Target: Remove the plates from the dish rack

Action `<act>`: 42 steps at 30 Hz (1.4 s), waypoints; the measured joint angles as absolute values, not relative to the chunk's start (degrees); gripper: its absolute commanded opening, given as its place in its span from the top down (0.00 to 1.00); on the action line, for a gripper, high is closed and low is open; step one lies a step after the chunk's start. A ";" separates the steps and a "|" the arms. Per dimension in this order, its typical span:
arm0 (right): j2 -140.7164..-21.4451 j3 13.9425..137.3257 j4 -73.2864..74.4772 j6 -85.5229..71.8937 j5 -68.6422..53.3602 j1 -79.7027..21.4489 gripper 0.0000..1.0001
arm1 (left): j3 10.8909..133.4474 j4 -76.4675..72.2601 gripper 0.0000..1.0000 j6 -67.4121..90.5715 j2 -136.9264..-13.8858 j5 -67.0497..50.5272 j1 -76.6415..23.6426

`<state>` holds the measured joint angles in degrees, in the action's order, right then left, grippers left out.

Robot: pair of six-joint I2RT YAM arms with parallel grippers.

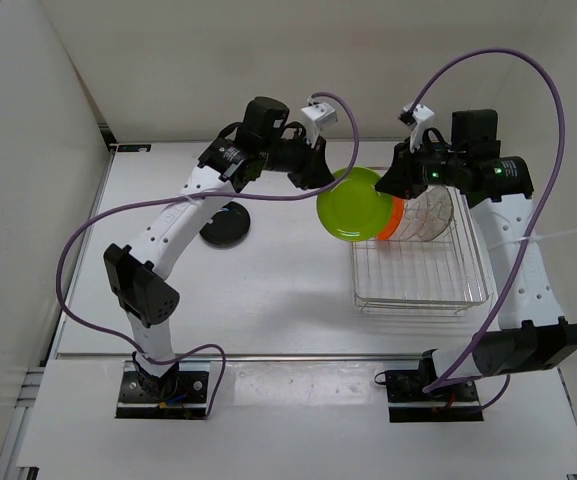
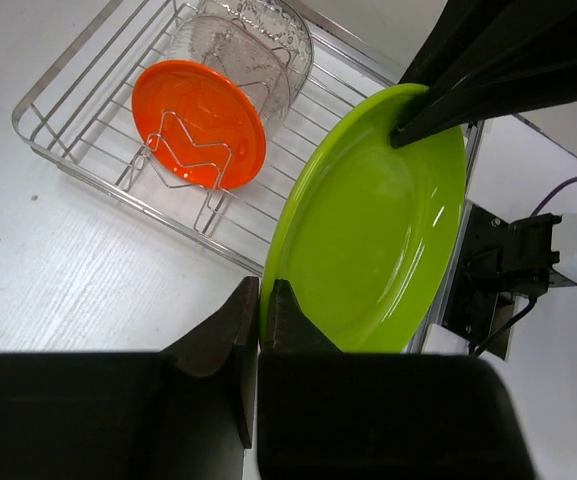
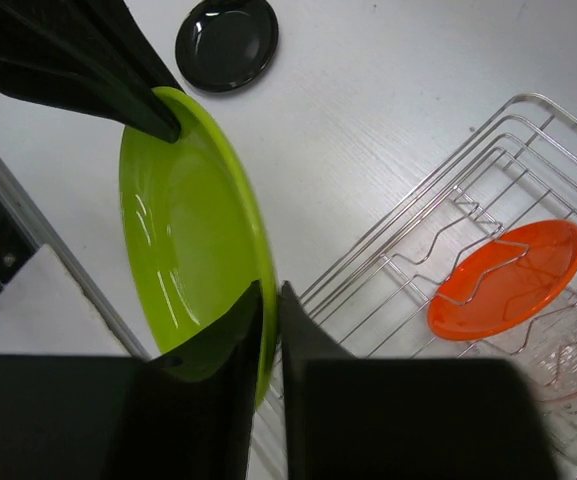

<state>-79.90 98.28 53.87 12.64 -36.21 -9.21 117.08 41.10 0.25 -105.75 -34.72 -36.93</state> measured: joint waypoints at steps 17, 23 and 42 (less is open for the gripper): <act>-79.77 93.34 50.11 6.98 -19.77 -6.17 0.00 | 93.49 33.34 0.89 6.28 -102.65 -13.23 -20.34; -79.77 90.94 49.60 6.28 -16.84 -4.95 0.00 | 84.16 30.74 0.89 5.37 -100.90 -17.32 -2.33; -79.31 89.86 49.17 5.32 -16.49 -4.25 0.00 | 79.09 27.83 0.89 3.40 -105.25 -24.56 3.16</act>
<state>-79.31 89.86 49.17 5.32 -16.49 -4.25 79.09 27.83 3.40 -105.25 -24.56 3.16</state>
